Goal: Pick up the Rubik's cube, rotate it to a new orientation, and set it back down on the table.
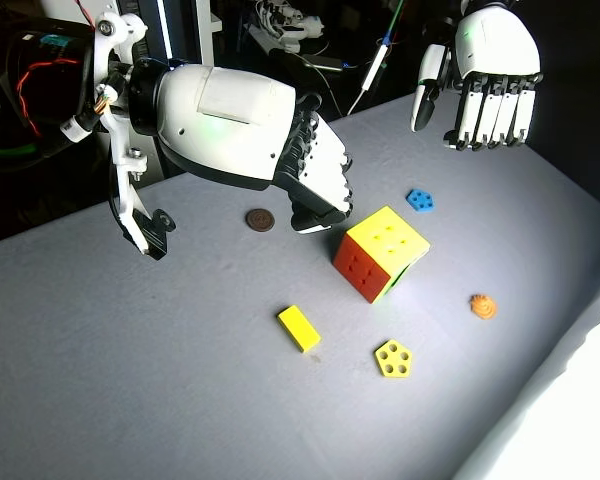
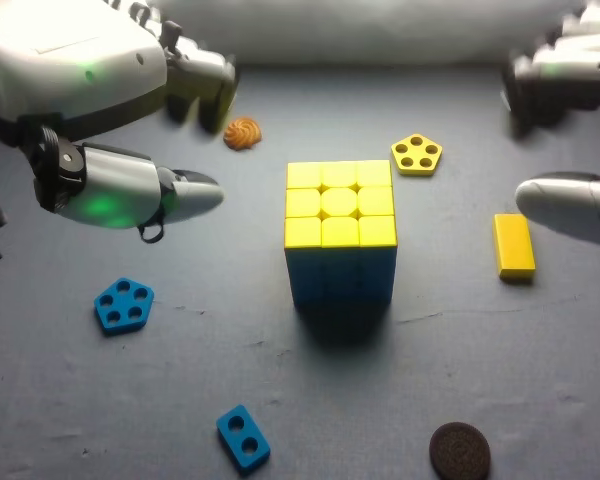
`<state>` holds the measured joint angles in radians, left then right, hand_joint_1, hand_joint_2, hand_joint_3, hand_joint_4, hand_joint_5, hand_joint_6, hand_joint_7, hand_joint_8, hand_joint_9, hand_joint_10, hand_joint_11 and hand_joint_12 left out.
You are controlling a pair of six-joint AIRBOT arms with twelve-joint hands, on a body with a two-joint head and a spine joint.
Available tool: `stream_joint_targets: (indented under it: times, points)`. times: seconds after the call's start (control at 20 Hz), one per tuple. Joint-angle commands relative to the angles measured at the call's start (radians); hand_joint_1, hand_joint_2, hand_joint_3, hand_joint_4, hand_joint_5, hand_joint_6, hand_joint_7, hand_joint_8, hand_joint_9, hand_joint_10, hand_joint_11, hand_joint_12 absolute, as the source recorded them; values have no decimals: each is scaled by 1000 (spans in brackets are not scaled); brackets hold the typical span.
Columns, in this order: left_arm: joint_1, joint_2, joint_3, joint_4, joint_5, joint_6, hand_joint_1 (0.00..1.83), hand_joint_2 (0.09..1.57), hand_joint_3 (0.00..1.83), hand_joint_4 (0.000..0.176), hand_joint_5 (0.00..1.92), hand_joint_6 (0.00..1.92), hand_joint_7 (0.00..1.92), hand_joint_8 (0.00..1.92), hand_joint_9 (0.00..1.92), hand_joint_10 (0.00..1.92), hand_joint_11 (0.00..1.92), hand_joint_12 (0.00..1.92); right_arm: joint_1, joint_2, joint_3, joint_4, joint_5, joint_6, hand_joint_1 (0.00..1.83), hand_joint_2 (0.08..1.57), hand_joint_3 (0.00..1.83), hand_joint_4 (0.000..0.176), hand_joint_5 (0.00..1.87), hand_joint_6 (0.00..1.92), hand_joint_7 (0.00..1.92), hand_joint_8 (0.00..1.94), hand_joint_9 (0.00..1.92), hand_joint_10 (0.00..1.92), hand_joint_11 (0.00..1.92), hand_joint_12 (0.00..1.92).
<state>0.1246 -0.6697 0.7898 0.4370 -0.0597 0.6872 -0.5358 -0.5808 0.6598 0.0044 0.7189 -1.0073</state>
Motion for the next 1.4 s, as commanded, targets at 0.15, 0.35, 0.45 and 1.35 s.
stream_joint_targets:
  times: [0.15,0.35,0.45,1.35]
  points:
    - [-15,3,15,-4,-93,6,349,1298,11,27,0,0,52,9,40,12,0,420,8,6,-5,3,127,1,1,1276,3,0,121,49,220,11,138,141,0,473]
    - [-27,-1,10,-56,-13,6,362,1304,6,17,0,0,47,0,65,9,0,442,7,6,-5,2,127,1,0,1290,3,0,52,7,185,0,122,104,0,345]
    - [-54,-9,3,-75,61,5,333,1312,7,11,0,0,2,0,34,1,0,384,5,6,-6,2,127,1,0,1293,1,0,69,11,139,3,97,83,0,228]
    - [231,-217,53,-875,-477,571,583,1153,0,0,0,0,0,0,10,2,0,274,-1,6,-9,-1,134,1,0,1283,0,0,38,12,108,18,84,45,6,2]
